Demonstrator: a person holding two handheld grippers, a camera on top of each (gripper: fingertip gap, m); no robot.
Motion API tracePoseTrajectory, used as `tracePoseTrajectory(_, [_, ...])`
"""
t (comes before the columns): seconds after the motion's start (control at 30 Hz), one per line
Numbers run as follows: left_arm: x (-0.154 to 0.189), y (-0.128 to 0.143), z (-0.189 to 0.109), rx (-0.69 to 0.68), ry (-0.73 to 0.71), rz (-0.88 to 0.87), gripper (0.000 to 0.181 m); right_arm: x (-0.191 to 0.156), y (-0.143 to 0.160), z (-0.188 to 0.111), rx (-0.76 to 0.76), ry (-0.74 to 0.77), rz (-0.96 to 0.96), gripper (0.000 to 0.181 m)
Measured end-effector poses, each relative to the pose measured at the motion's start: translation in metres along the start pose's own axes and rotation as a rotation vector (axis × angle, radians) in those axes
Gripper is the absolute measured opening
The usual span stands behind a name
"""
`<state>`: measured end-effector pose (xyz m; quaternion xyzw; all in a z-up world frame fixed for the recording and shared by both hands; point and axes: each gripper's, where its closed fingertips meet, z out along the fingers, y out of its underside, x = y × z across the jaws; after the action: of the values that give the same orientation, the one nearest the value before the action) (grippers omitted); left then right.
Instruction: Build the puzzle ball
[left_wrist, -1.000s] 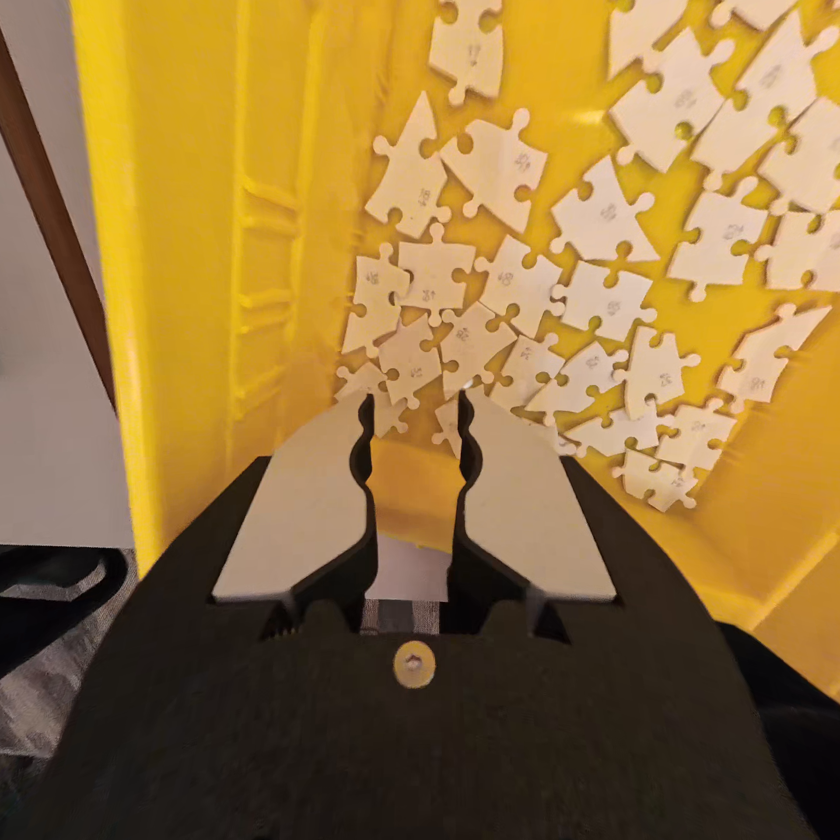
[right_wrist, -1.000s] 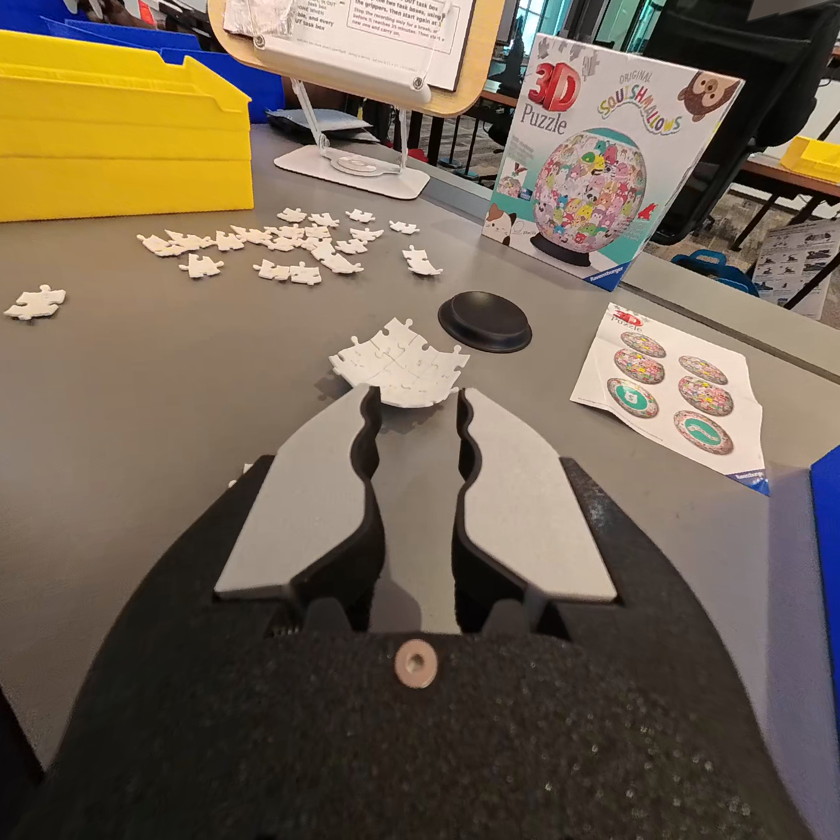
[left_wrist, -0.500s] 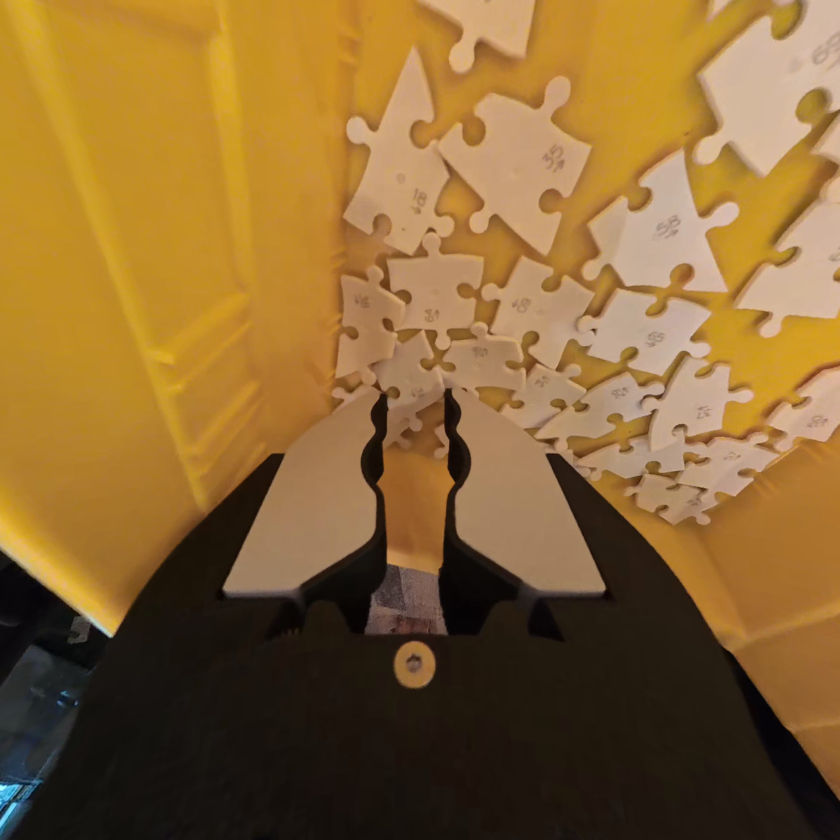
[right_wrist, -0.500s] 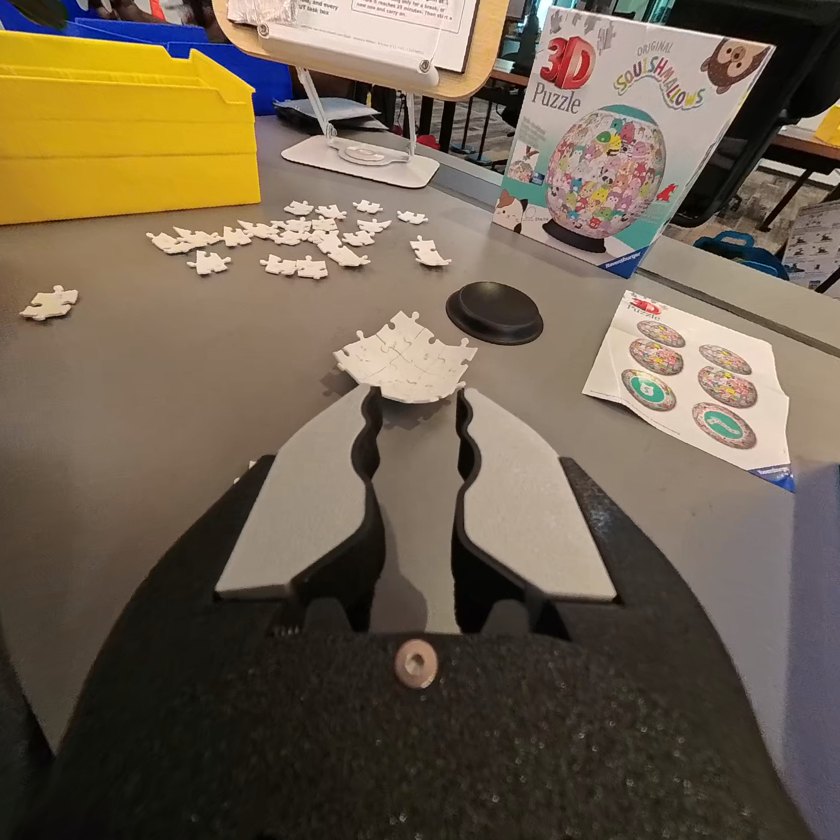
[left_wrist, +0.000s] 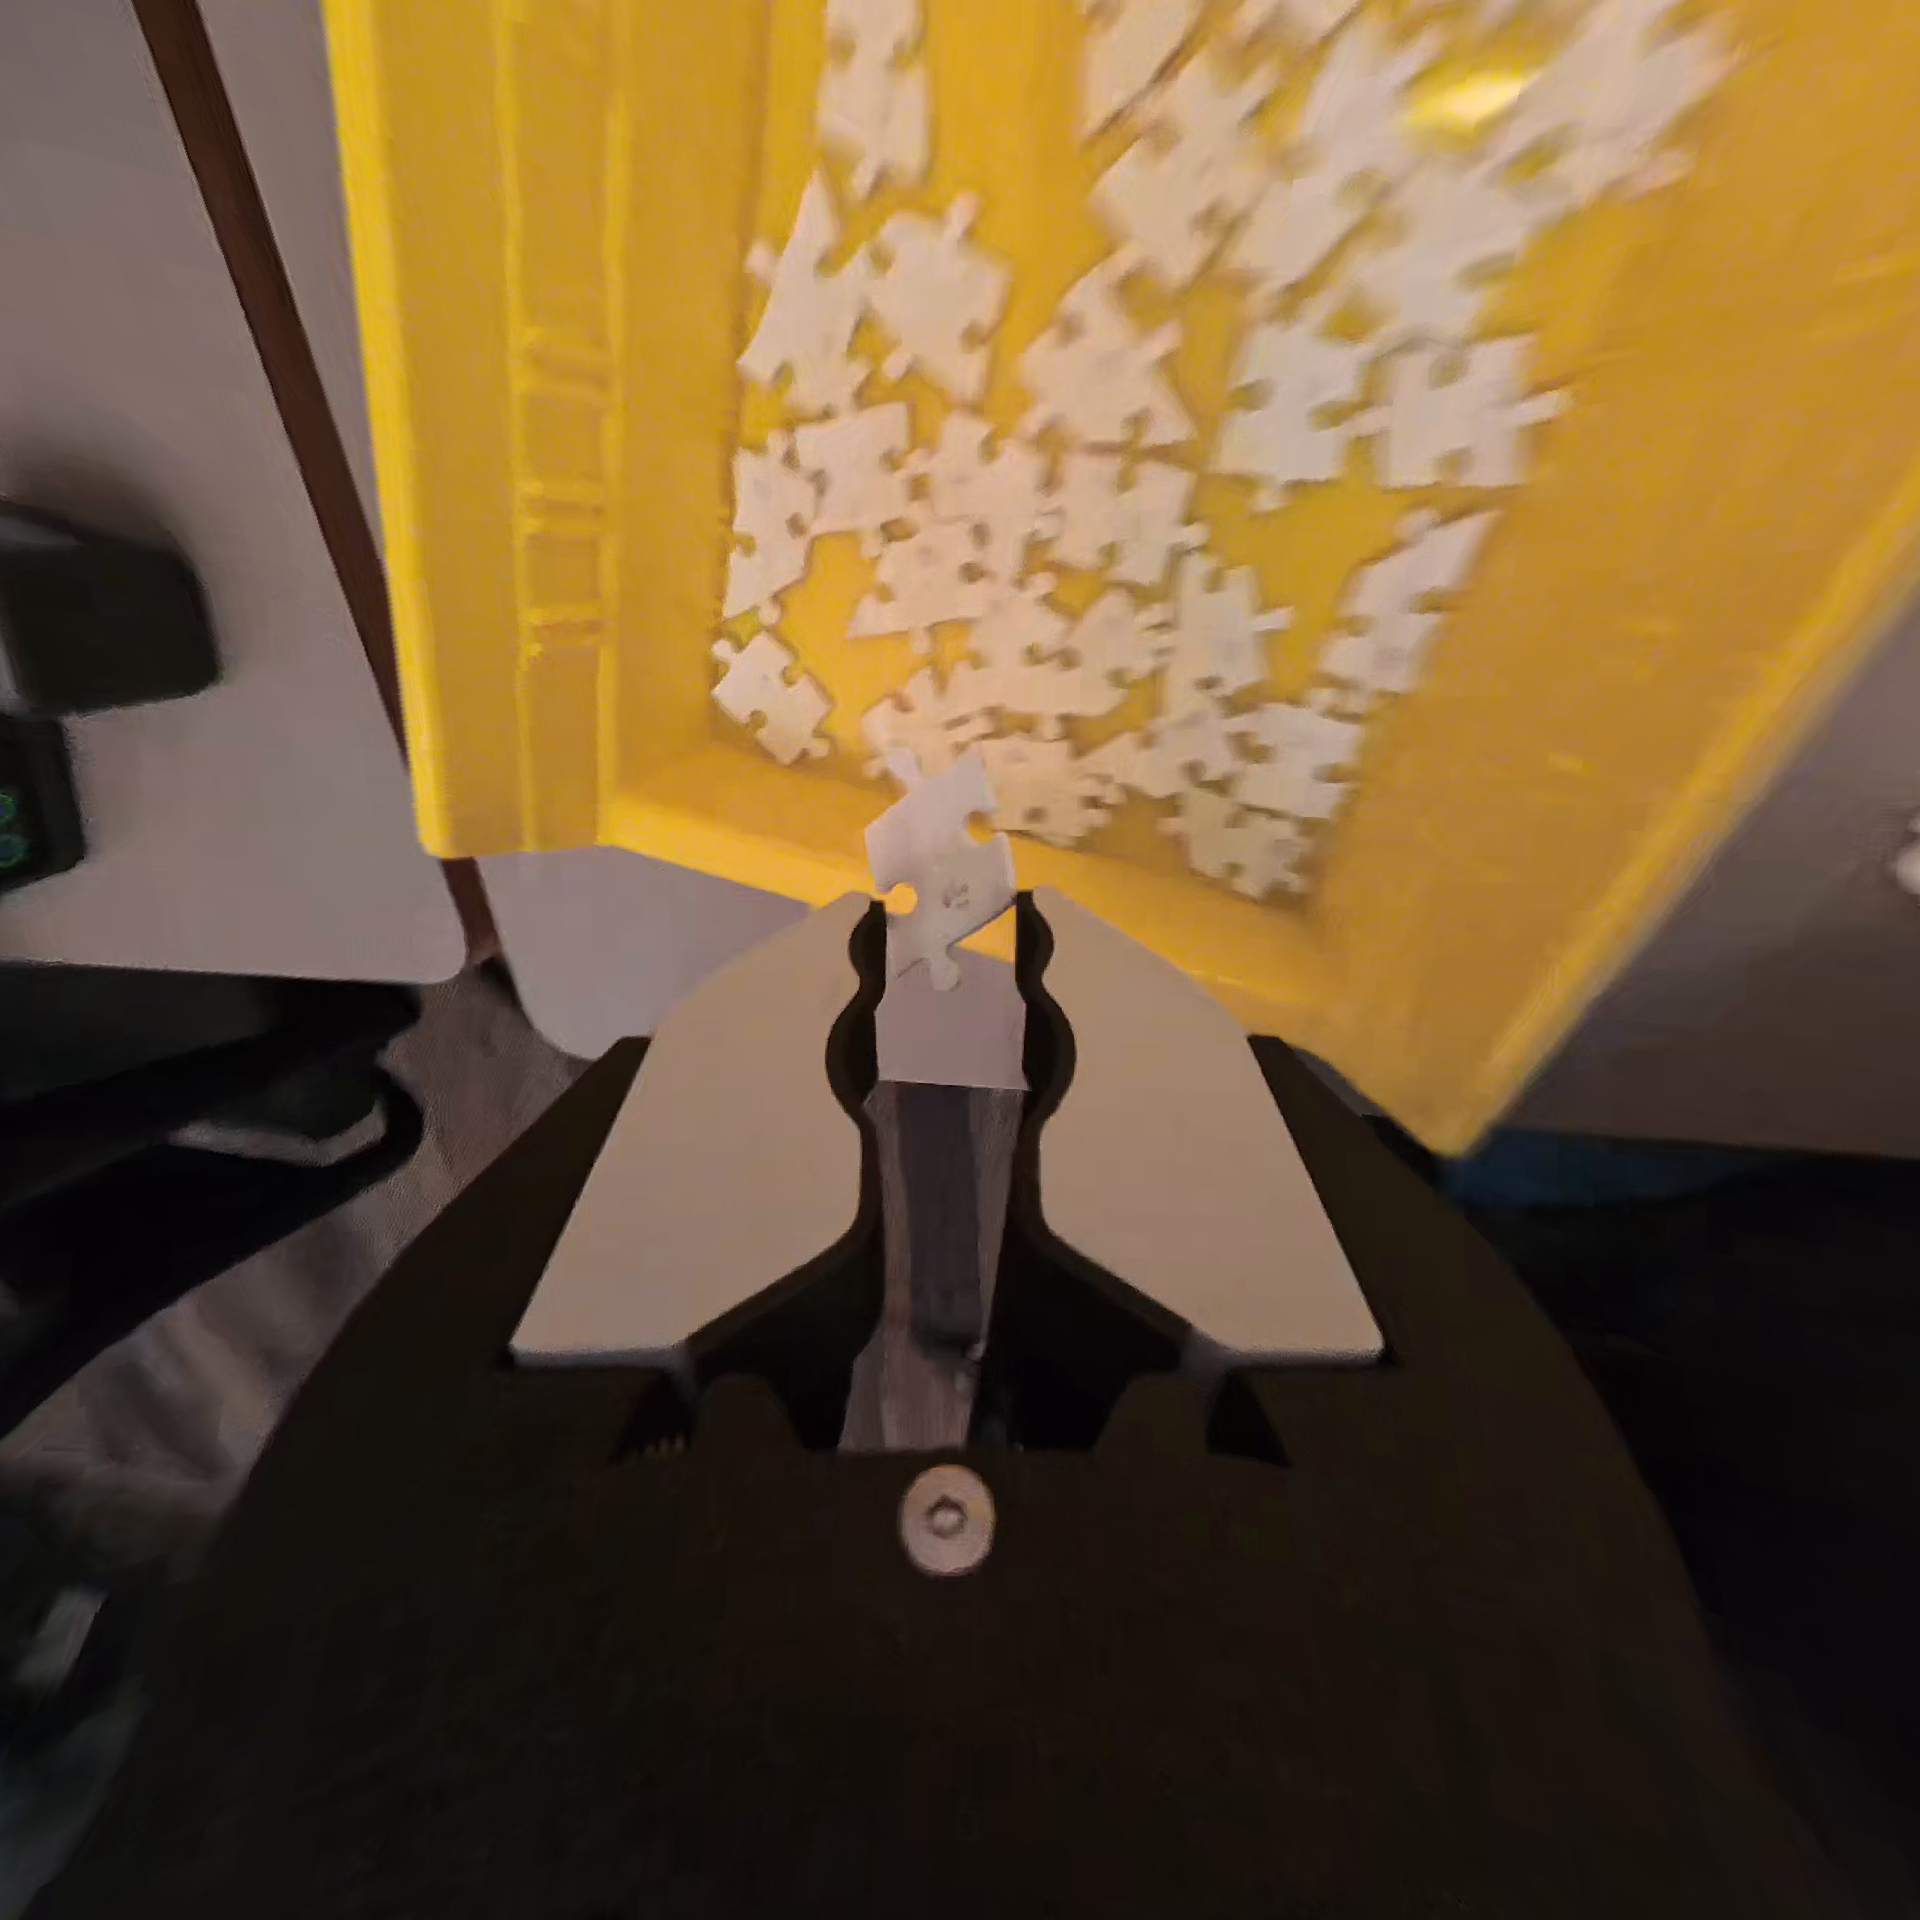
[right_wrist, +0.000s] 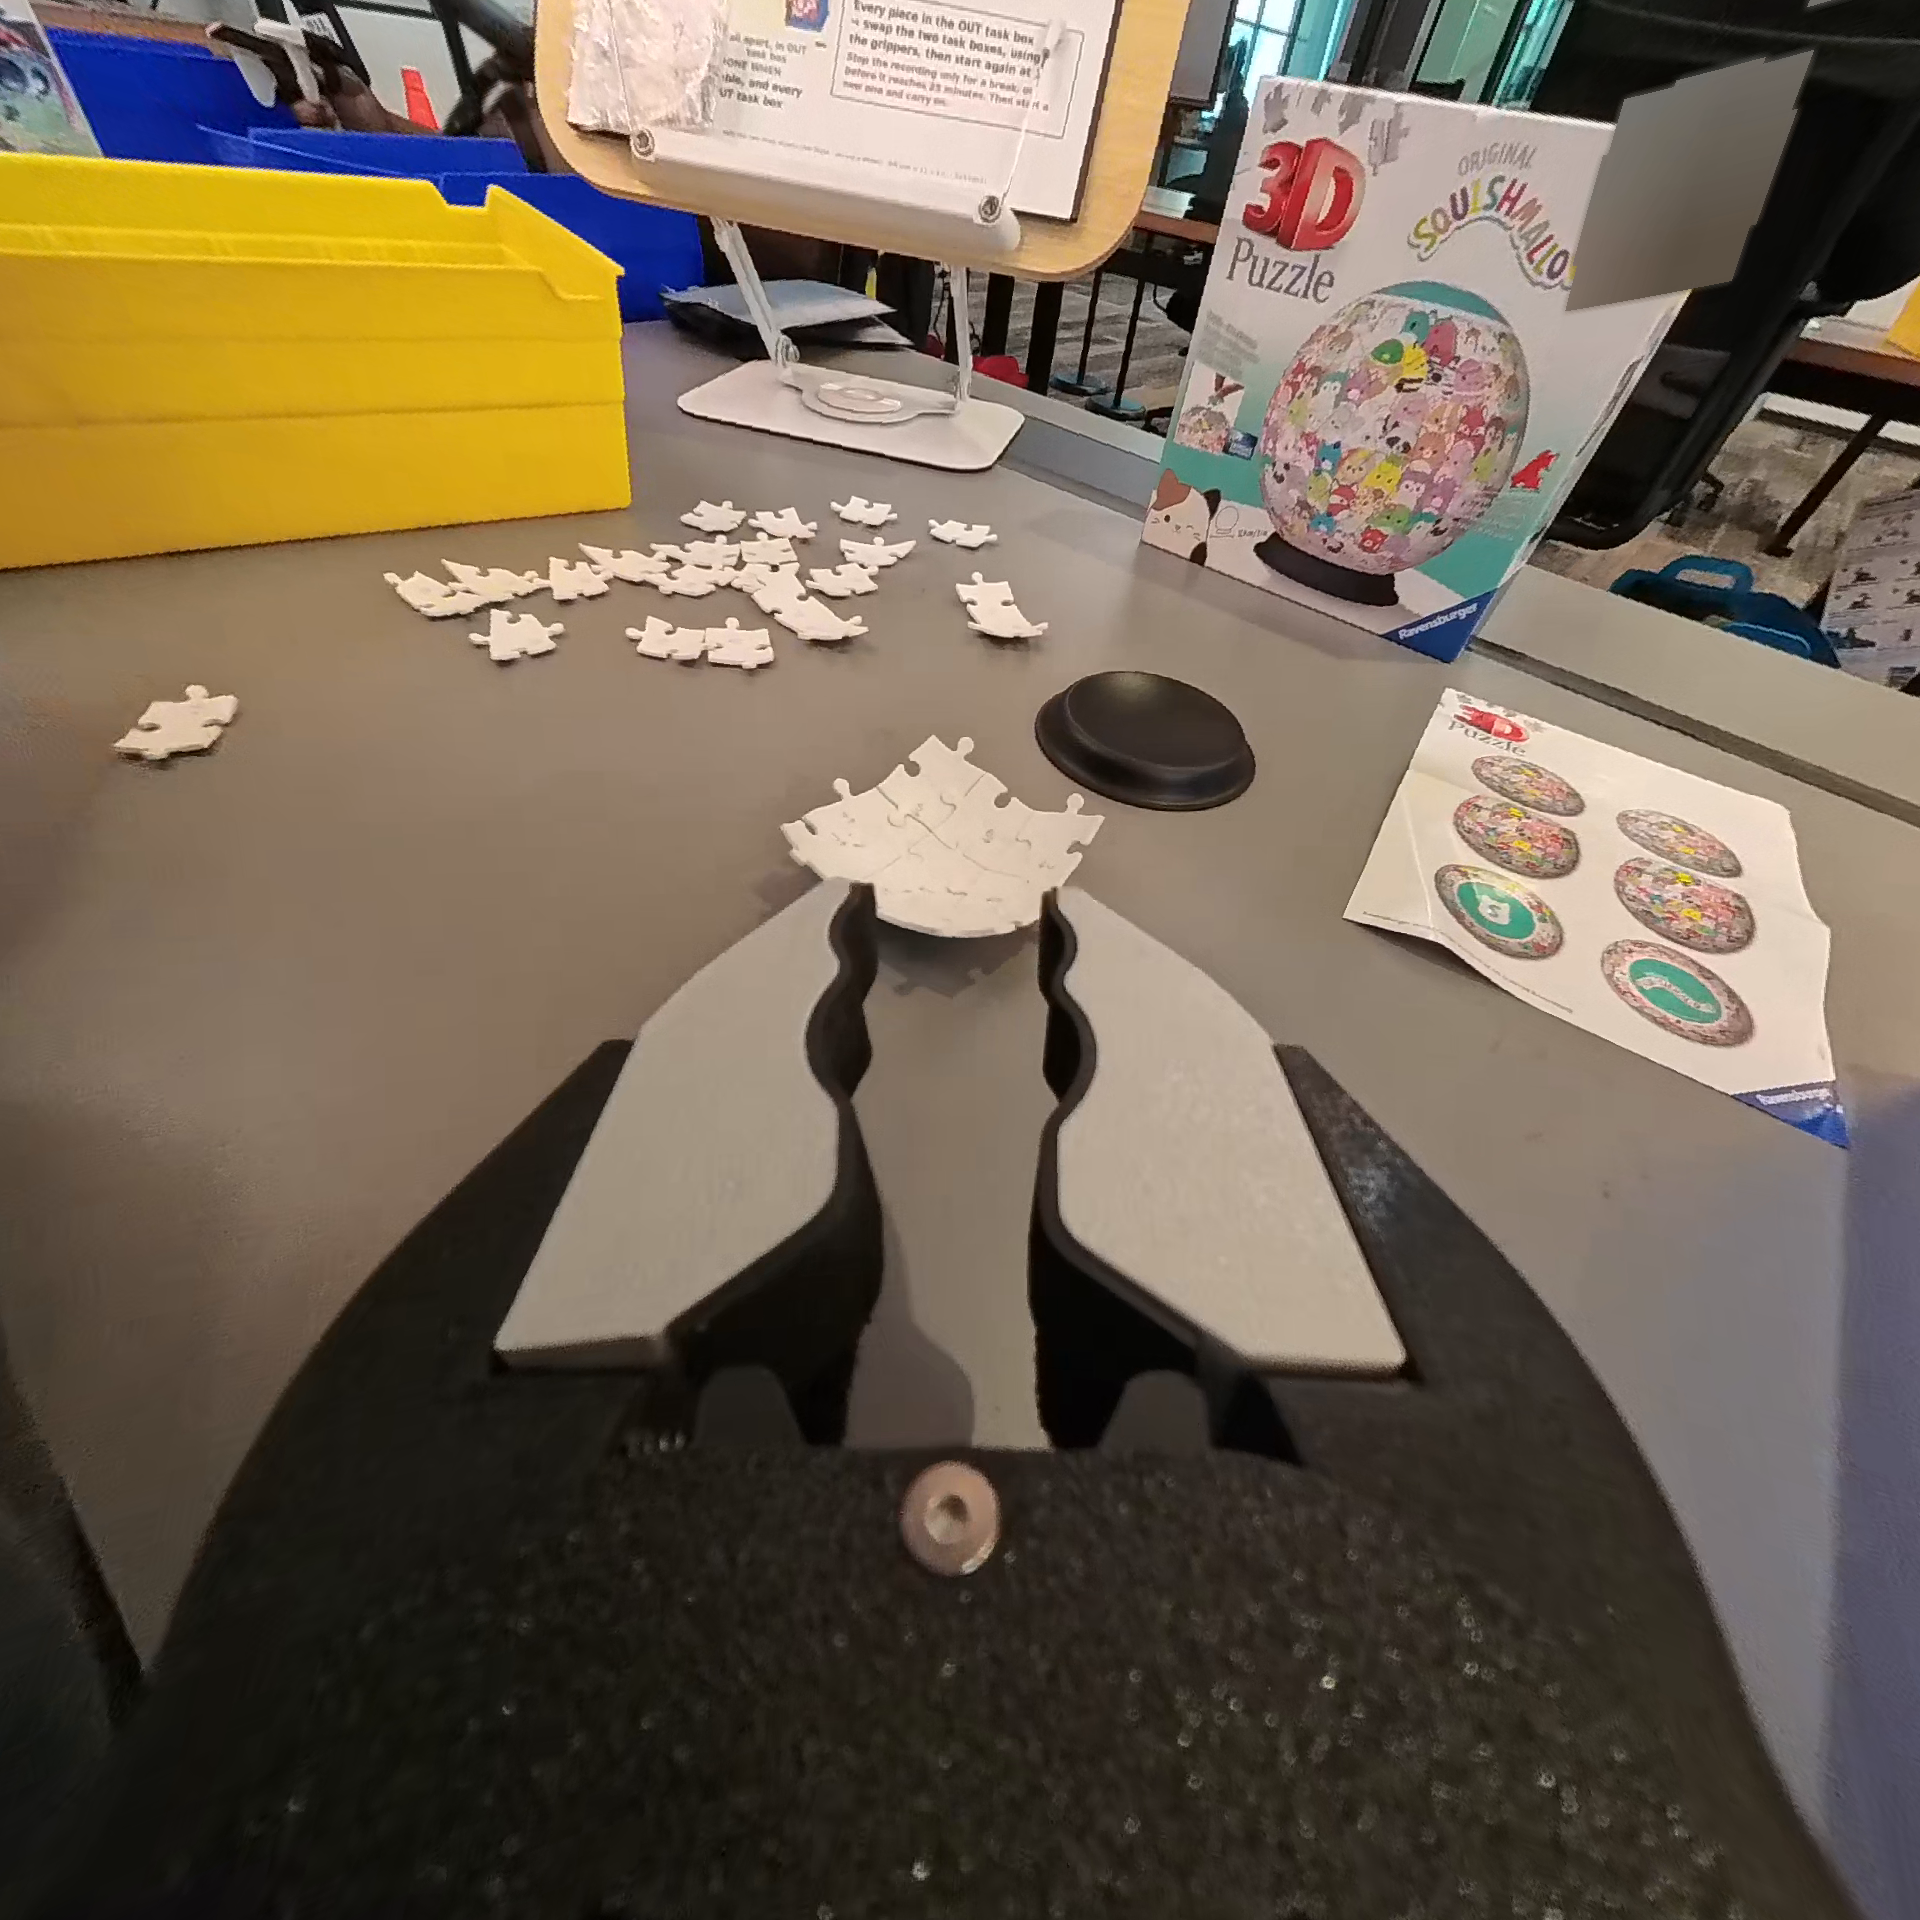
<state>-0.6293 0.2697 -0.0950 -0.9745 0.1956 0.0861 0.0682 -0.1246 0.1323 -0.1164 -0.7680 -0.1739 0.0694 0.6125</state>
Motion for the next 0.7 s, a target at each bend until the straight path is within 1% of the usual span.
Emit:
tracePoseTrajectory(0.07, [0.036,-0.005,-0.032,0.130,0.062,0.013,0.023,0.000,-0.001,-0.001,0.005,-0.003,0.002,0.029])
tracePoseTrajectory(0.13, [0.094,-0.007,-0.055,0.230,0.184,0.065,0.023,0.000,-0.001,-0.001,0.008,-0.007,0.002,0.029])
tracePoseTrajectory(0.17, [0.126,-0.004,-0.059,0.250,0.241,0.101,0.023,-0.001,-0.001,-0.001,0.008,-0.009,0.001,0.029])
tracePoseTrajectory(0.23, [0.178,0.010,-0.049,0.224,0.284,0.153,0.023,-0.002,-0.002,-0.001,0.014,-0.015,-0.003,0.029])
tracePoseTrajectory(0.3, [0.214,0.029,-0.022,0.153,0.278,0.182,0.022,-0.003,-0.002,-0.002,0.018,-0.018,-0.006,0.029])
tracePoseTrajectory(0.33, [0.225,0.039,-0.007,0.099,0.266,0.179,0.003,-0.003,-0.002,-0.002,0.016,-0.023,-0.006,0.029])
tracePoseTrajectory(0.37, [0.232,0.046,0.007,0.057,0.249,0.164,0.002,-0.004,-0.002,-0.001,0.013,-0.028,-0.007,0.029])
tracePoseTrajectory(0.43, [0.233,0.053,0.028,0.013,0.209,0.115,0.002,-0.005,-0.001,-0.001,0.011,-0.033,-0.009,0.029])
tracePoseTrajectory(0.5, [0.234,0.049,0.042,0.023,0.215,0.059,0.005,-0.006,-0.002,-0.002,0.016,-0.039,-0.011,0.029])
tracePoseTrajectory(0.57, [0.234,0.044,0.050,0.038,0.215,0.035,0.000,-0.006,-0.002,-0.002,0.020,-0.038,-0.012,0.029])
tracePoseTrajectory(0.7, [0.231,0.037,0.051,0.060,0.189,0.049,0.001,-0.006,-0.002,-0.001,0.014,-0.040,-0.010,0.029])
